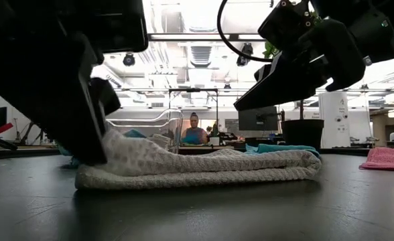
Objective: Fold microfiber towels
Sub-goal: Fold the gray microfiber cloth
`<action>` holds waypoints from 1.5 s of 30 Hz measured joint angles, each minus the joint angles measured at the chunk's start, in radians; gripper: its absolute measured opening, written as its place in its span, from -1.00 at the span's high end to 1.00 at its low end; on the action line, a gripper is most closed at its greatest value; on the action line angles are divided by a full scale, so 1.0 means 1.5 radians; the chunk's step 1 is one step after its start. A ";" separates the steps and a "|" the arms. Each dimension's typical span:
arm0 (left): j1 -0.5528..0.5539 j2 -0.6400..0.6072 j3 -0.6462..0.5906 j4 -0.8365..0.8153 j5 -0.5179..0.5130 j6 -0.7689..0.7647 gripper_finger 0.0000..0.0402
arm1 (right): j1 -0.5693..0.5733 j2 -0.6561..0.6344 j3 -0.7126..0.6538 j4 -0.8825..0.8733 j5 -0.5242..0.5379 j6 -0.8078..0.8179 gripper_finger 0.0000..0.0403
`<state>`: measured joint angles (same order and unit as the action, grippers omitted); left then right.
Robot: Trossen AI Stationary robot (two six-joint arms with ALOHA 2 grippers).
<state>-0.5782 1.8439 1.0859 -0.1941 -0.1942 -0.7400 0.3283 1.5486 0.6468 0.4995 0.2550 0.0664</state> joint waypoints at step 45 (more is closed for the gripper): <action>-0.017 -0.106 -0.003 -0.147 0.209 -0.091 0.49 | -0.021 0.143 0.070 0.060 -0.103 0.063 0.96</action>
<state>-0.6041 1.6844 1.0809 -0.4150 0.1199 -0.8769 0.2962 1.7633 0.7517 0.5896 0.1000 0.1613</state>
